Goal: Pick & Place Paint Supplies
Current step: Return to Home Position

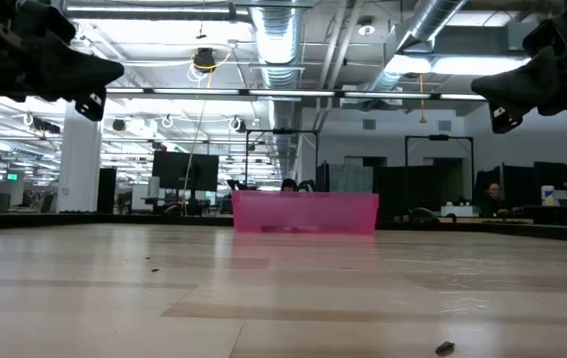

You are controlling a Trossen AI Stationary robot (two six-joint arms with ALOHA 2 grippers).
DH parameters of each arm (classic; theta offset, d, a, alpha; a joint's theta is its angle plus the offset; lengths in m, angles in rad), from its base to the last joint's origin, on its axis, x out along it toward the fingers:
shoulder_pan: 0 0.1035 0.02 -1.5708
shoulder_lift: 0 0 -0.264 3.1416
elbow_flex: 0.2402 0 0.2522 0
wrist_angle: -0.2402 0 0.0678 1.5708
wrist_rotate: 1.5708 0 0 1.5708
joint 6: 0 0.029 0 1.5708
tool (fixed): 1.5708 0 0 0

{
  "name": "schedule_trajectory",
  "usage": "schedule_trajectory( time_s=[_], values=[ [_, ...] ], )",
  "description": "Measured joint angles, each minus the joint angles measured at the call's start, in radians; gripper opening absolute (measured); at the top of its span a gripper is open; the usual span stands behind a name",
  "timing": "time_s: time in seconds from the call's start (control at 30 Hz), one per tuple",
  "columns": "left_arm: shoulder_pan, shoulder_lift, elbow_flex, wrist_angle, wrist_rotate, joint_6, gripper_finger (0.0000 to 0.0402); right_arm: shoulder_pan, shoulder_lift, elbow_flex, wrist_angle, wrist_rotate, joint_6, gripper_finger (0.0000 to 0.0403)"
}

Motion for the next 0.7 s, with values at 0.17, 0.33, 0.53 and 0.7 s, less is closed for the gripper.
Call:
schedule_trajectory(
  time_s=[0.17, 0.33, 0.53, 0.7],
  values=[
    [-0.002, 0.003, -0.001, 0.018, 0.006, 0.003, 0.0000, 0.000, 0.000, 0.000, 0.000, 0.000, 0.000, 0.0009],
    [-0.002, 0.019, -0.002, 0.086, 0.008, 0.003, 0.0000, 0.000, 0.000, 0.000, 0.000, 0.000, 0.000, 0.0009],
    [-0.002, 0.043, -0.002, 0.101, 0.005, 0.003, 0.0000, 0.000, 0.000, 0.000, 0.000, 0.000, 0.001, 0.0009],
    [-0.002, 0.071, -0.002, 0.105, 0.002, 0.003, 0.0000, 0.000, 0.000, 0.000, -0.001, 0.000, 0.000, 0.0008]
  ],
)
